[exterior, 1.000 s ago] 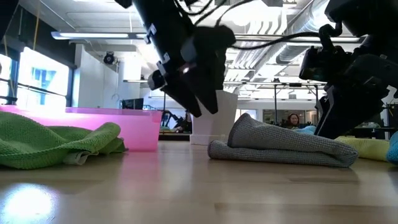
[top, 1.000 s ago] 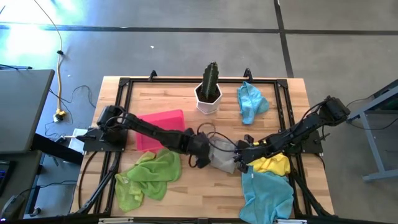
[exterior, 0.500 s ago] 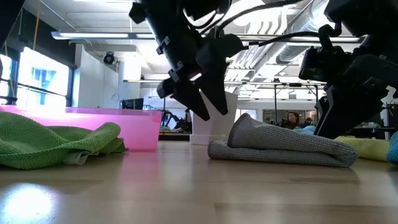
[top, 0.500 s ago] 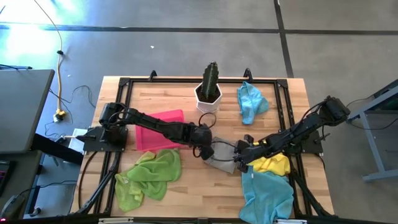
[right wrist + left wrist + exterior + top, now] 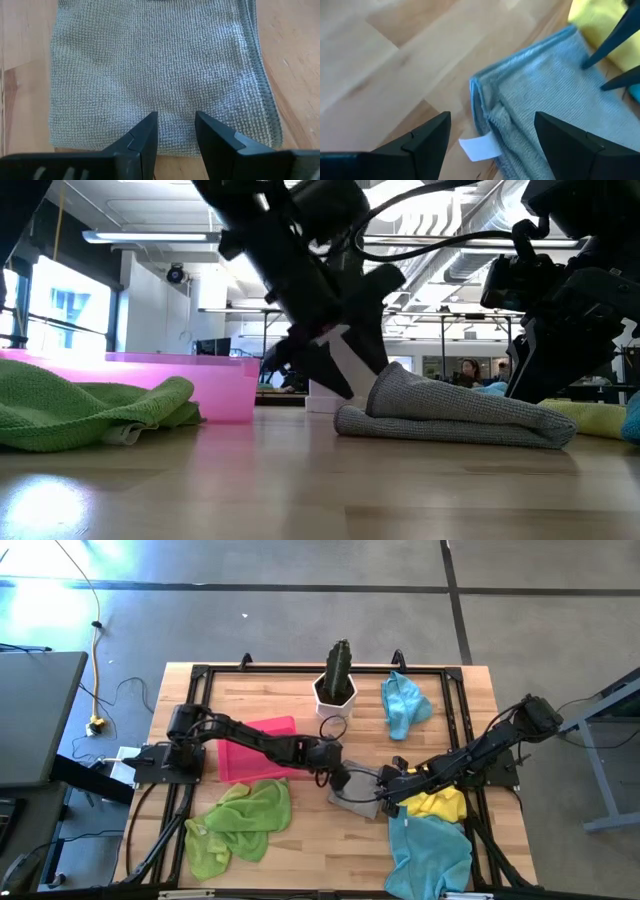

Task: Fold microfiber towels
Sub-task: Put the folded gray microfiber cloth into the transparent pink bin

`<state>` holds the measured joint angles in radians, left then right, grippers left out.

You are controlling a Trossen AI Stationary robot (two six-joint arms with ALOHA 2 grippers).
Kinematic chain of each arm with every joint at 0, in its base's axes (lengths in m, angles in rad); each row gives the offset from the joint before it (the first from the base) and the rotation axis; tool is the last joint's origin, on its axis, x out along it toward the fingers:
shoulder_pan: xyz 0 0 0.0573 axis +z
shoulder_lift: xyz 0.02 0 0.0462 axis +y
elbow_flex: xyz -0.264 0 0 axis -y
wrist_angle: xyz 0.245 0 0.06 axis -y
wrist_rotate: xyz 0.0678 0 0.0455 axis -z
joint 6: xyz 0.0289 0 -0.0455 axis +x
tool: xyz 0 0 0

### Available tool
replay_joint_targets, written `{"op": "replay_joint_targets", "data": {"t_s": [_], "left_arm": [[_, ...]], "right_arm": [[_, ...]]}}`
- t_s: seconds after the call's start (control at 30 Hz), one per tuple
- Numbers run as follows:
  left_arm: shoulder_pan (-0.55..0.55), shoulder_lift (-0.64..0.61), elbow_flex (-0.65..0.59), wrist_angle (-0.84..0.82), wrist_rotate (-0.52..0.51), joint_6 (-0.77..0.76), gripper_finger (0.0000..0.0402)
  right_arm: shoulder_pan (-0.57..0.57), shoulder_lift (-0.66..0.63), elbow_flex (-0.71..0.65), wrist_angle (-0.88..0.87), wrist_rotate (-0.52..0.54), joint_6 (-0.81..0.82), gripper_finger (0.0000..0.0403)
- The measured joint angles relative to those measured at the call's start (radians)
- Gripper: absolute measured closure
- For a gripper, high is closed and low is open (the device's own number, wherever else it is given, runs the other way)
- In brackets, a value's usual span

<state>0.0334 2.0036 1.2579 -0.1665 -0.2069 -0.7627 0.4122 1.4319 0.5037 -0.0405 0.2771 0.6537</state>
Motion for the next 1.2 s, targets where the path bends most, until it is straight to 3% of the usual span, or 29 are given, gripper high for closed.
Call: {"op": "replay_joint_targets", "data": {"t_s": [0.47,0.7,0.87,1.2], "left_arm": [[-0.047,0.110,0.002,0.182,0.065,-0.044,0.0124],[-0.080,0.128,0.001,0.255,0.052,0.045,0.0139],[-0.098,0.129,0.000,0.253,0.026,0.063,0.0201],[-0.110,0.129,0.000,0.284,0.011,0.090,0.0390]], "right_arm": [[0.000,0.000,0.000,0.000,0.000,0.000,0.0279],[0.000,0.000,0.000,0.000,0.000,0.000,0.0279],[0.000,0.000,0.000,0.000,0.000,0.000,0.0279],[0.000,0.000,0.000,0.000,0.000,0.000,0.0279]]}}
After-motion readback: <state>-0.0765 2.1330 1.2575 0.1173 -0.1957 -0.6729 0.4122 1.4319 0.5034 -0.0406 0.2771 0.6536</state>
